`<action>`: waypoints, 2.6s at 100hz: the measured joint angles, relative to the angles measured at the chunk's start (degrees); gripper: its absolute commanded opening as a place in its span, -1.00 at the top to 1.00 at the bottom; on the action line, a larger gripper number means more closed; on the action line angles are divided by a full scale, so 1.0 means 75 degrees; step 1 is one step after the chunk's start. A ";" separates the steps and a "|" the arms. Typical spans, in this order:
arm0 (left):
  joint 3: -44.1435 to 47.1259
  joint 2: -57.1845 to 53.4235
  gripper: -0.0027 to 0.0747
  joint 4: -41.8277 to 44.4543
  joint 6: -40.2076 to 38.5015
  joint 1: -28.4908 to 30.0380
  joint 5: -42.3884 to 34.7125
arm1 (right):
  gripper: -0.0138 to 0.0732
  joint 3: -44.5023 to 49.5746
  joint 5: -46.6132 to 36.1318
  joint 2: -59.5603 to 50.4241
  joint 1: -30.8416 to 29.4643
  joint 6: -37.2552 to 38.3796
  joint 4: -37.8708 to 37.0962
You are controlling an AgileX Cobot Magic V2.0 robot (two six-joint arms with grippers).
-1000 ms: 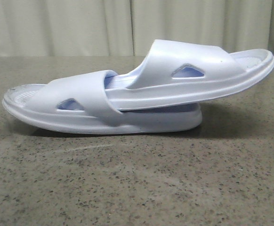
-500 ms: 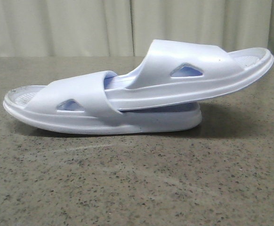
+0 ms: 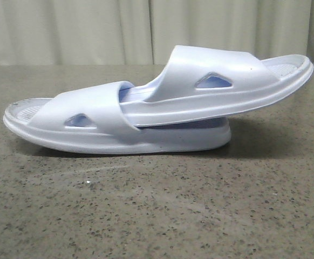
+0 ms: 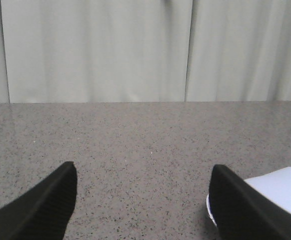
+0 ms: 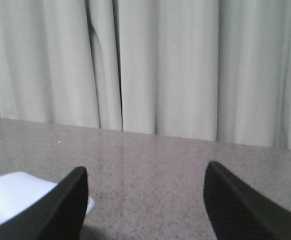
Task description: Insert blue slippers together front up
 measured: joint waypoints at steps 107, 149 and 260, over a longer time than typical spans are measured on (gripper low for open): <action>0.0045 0.0000 0.89 -0.0015 0.0011 0.0000 -0.0035 | 0.93 0.0515 -0.0780 -0.0027 0.0000 -0.0014 0.0140; 0.0045 0.0000 0.89 -0.0131 0.0011 0.0000 -0.0035 | 0.93 0.0515 -0.0780 -0.0027 0.0000 -0.0014 0.0189; 0.0899 -0.1487 0.89 1.0054 -0.9163 0.0890 0.0448 | 0.93 0.0515 -0.0780 -0.0027 0.0000 -0.0014 0.0193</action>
